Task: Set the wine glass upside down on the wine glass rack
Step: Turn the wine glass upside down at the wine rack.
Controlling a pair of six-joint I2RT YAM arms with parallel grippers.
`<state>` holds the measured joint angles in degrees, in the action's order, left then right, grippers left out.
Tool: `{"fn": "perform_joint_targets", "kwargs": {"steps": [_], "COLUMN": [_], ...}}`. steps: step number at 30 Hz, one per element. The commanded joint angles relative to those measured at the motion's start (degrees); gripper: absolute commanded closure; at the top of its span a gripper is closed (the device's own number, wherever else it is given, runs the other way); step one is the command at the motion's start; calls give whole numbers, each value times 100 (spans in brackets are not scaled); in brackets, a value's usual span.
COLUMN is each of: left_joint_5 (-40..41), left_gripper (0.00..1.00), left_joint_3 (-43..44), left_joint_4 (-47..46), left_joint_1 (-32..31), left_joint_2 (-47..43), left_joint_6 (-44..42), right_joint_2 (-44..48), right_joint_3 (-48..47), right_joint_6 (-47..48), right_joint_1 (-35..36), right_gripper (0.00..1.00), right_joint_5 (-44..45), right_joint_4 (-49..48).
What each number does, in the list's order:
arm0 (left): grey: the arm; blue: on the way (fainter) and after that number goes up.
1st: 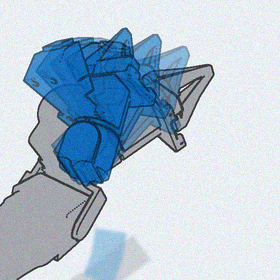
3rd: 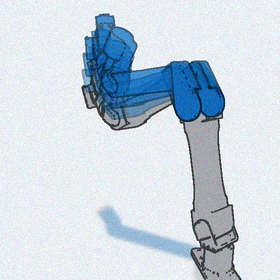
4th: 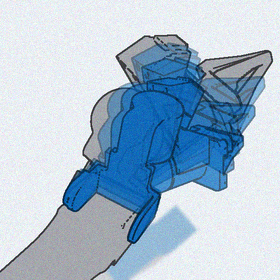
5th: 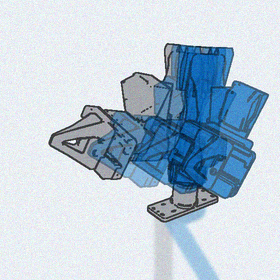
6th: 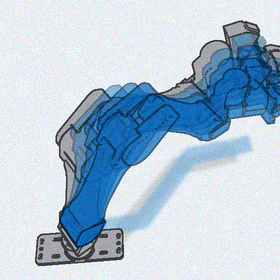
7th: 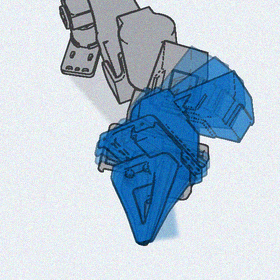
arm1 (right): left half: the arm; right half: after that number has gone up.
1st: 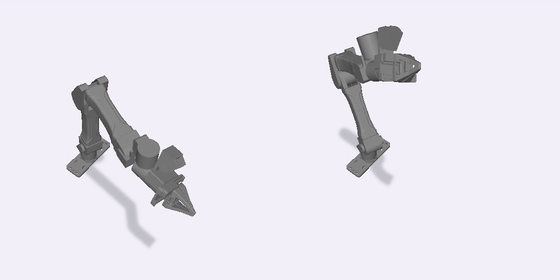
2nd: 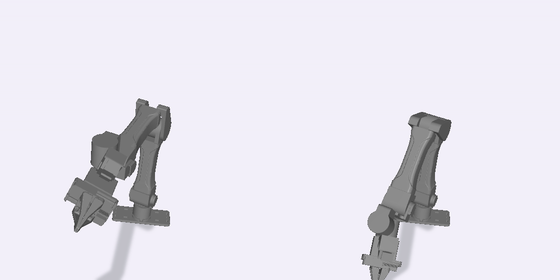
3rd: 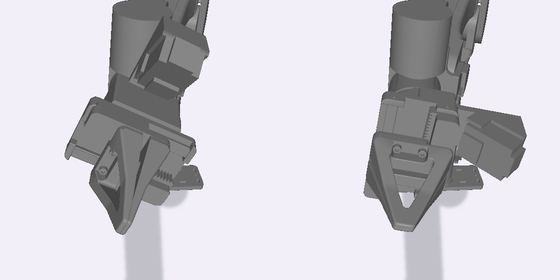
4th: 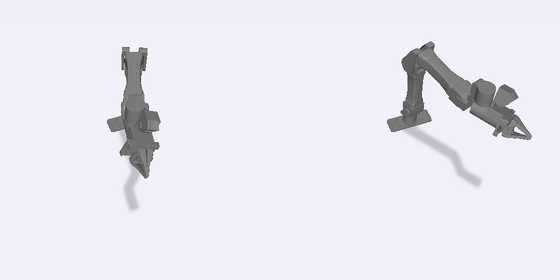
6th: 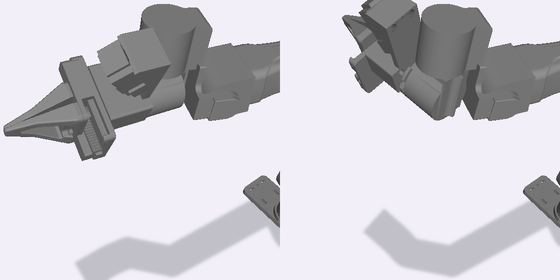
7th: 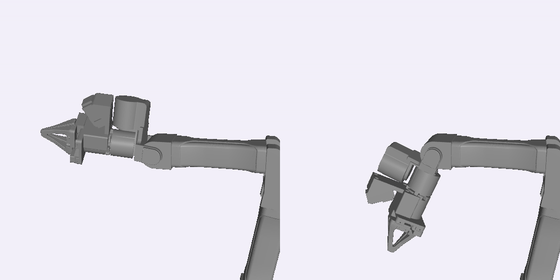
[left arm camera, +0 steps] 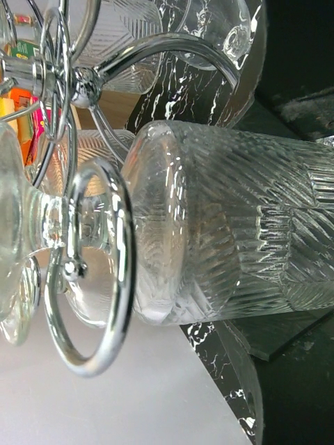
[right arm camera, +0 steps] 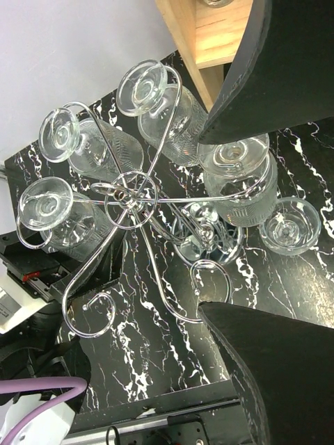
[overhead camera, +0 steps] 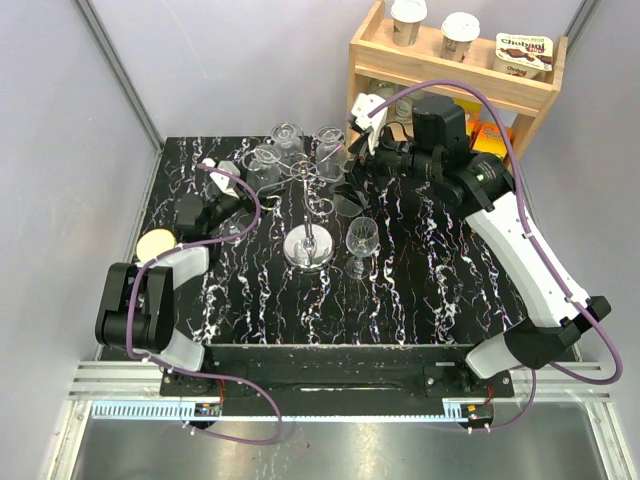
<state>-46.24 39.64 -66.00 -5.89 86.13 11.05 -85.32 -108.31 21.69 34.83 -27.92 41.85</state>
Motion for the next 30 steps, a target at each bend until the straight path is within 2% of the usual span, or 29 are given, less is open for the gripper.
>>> {"fn": "perform_joint_targets", "kwargs": {"steps": [1, 15, 30], "left_joint_5": [229, 379, 238], "left_gripper": [100, 100, 100], "left_joint_3": [185, 62, -448], "left_joint_4": [-1029, -1679, -2119], "left_joint_1": [70, 457, 580], "left_joint_2": [53, 185, -263], "left_joint_6": [73, 653, 917], "right_joint_2": [112, 165, 217], "right_joint_3": [-15, 117, 258], "right_joint_6": [98, 151, 186], "right_joint_1": [24, 15, 24], "right_gripper": [1, 1, 0], "right_joint_5": [24, 24, 6], "right_joint_4": [-71, -62, -71]}}
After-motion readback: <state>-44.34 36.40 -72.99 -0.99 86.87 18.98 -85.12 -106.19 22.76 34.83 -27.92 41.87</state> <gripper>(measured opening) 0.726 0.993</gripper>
